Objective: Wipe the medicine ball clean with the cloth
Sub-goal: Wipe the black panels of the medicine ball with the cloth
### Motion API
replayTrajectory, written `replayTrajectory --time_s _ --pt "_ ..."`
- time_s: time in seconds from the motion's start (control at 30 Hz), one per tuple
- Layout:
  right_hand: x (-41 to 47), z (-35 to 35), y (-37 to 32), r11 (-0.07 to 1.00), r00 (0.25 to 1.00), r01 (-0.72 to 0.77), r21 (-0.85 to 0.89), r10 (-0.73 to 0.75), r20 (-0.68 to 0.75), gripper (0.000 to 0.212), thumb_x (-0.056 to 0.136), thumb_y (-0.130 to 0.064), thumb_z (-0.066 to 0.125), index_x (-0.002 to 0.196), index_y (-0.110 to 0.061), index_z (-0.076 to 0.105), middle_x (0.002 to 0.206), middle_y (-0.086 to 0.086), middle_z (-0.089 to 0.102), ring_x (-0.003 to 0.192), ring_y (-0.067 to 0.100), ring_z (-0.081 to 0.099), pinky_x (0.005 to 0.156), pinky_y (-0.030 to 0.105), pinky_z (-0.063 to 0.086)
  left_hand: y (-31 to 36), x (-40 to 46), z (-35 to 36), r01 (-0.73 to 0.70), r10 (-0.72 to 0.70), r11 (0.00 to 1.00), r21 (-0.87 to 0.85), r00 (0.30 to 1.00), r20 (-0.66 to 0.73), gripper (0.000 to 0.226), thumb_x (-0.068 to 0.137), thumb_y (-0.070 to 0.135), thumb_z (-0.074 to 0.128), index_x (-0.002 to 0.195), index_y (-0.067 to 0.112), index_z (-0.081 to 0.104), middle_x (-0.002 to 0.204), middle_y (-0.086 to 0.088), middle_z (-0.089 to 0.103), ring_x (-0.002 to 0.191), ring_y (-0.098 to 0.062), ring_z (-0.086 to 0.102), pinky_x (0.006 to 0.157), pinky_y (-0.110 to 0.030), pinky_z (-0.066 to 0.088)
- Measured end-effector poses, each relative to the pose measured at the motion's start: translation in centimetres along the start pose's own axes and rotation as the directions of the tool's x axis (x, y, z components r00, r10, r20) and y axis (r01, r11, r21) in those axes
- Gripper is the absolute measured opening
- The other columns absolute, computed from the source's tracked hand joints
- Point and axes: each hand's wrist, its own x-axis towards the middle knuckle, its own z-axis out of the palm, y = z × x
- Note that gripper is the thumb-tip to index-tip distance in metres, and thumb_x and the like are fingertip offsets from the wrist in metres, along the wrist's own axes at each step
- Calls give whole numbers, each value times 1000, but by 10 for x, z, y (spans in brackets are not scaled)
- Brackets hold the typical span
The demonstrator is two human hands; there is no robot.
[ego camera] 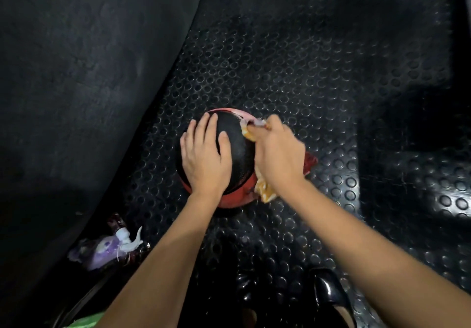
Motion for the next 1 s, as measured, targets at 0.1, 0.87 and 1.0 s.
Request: replayTrajectory --time_s 0.1,0.87,1.0 --pt "13 -4 5 991 990 -122 48 118 82 38 93 -11 46 120 -32 62 110 2 48 96 25 54 64 30 33 3 -4 4 -59 60 998 16 998 -18 54 96 37 26 137 14 51 143 -3 49 138 -25 36 115 -43 22" --pt "-49 2 14 980 999 -47 193 51 -18 39 90 -8 49 121 -28 61 98 1 46 87 22 50 63 35 45 16 -2 14 -148 151 988 42 986 -76 48 94 31 33 131 11 57 137 -5 55 134 -27 42 112 -46 28" --pt "-26 6 31 947 967 -248 204 253 -1 43 90 -6 46 122 -29 61 90 -4 38 86 24 52 62 32 37 20 -8 16 -157 161 986 50 984 -72 48 95 32 33 132 12 56 138 -4 54 135 -26 40 113 -43 25"
